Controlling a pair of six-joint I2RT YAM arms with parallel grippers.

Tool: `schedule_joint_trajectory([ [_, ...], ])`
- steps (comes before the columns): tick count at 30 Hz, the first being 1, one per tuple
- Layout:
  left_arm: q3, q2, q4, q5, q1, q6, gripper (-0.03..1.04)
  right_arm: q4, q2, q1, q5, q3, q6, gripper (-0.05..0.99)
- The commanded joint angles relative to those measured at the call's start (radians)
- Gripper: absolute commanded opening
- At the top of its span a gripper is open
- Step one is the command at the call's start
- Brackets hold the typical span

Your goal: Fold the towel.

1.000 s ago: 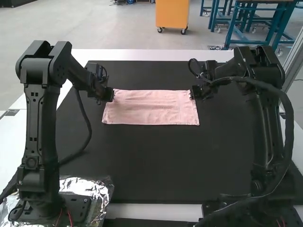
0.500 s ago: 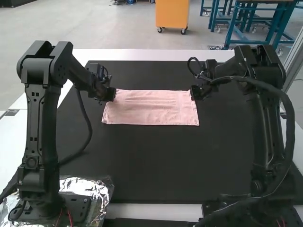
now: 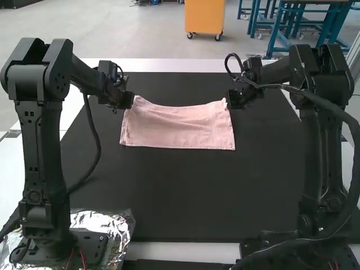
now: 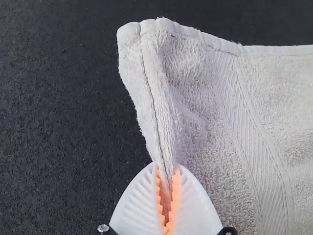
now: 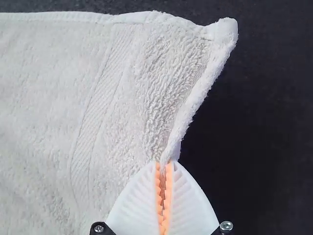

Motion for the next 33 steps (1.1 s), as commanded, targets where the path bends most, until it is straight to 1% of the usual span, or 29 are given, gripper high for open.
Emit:
schedule_joint_trajectory([
  [1,-0.028,-0.059,0.005,0.016,0.035,0.016,0.02,-0.005,-0.076,-0.020,-0.039,-0.043,0.010,-0.02],
  [4,-0.062,-0.085,0.004,0.020,0.053,0.033,0.02,-0.005,-0.116,-0.030,-0.044,-0.089,0.009,-0.02],
  [7,-0.105,-0.122,0.007,0.026,0.067,0.039,0.02,-0.005,-0.158,-0.043,-0.054,-0.143,0.009,-0.02],
  [11,-0.171,-0.172,0.018,0.028,0.067,0.048,0.02,-0.001,-0.211,-0.054,-0.064,-0.215,0.009,-0.02],
  [19,-0.304,-0.294,0.036,0.039,0.063,0.048,0.02,0.016,-0.320,-0.056,-0.091,-0.358,0.010,-0.02],
  [30,-0.479,-0.455,0.036,0.051,0.060,0.042,0.02,0.025,-0.441,-0.051,-0.117,-0.533,0.009,-0.02],
  [33,-0.539,-0.487,0.045,0.052,0.060,0.040,0.02,0.064,-0.463,-0.050,-0.116,-0.599,0.009,-0.02],
])
